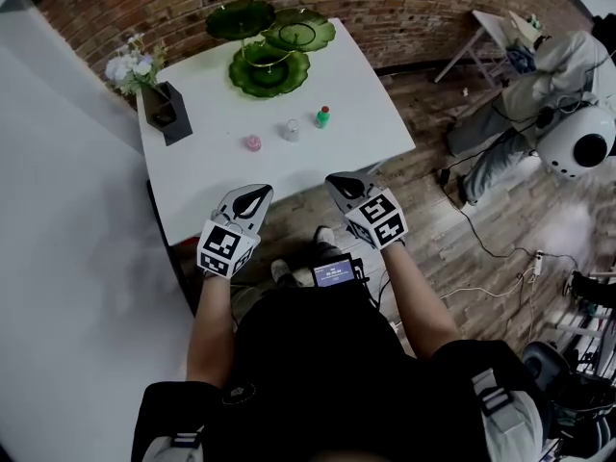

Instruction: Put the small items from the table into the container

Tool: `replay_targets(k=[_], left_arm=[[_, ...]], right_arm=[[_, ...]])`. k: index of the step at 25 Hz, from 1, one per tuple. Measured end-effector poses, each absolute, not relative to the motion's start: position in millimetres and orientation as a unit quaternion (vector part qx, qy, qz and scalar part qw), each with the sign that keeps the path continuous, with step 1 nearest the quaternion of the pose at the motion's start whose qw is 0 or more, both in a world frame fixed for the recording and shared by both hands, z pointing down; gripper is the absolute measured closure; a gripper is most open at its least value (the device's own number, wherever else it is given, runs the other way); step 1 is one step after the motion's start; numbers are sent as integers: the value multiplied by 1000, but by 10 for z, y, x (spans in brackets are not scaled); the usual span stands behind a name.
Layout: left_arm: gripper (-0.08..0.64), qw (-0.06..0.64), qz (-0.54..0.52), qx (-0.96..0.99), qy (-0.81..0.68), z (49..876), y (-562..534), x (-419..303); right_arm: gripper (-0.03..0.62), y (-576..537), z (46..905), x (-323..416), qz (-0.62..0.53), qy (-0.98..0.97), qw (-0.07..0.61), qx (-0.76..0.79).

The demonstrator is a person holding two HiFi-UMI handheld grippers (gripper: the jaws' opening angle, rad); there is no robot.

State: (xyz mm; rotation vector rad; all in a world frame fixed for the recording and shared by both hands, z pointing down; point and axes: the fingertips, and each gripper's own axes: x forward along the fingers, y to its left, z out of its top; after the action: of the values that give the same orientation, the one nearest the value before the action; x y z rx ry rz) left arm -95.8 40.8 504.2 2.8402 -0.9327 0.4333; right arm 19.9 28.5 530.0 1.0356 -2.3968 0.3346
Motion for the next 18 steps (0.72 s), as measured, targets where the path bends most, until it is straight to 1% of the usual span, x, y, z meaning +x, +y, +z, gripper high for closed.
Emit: replay_targets(k=[10, 18], left_arm=[[551, 63, 163, 928, -328, 5055, -87, -638], [551, 69, 160, 918, -356, 5000, -548, -399]], right_arm=[[577, -348, 5337, 425, 123, -897, 239, 350], [577, -886, 5358, 631, 118, -910, 230, 324]])
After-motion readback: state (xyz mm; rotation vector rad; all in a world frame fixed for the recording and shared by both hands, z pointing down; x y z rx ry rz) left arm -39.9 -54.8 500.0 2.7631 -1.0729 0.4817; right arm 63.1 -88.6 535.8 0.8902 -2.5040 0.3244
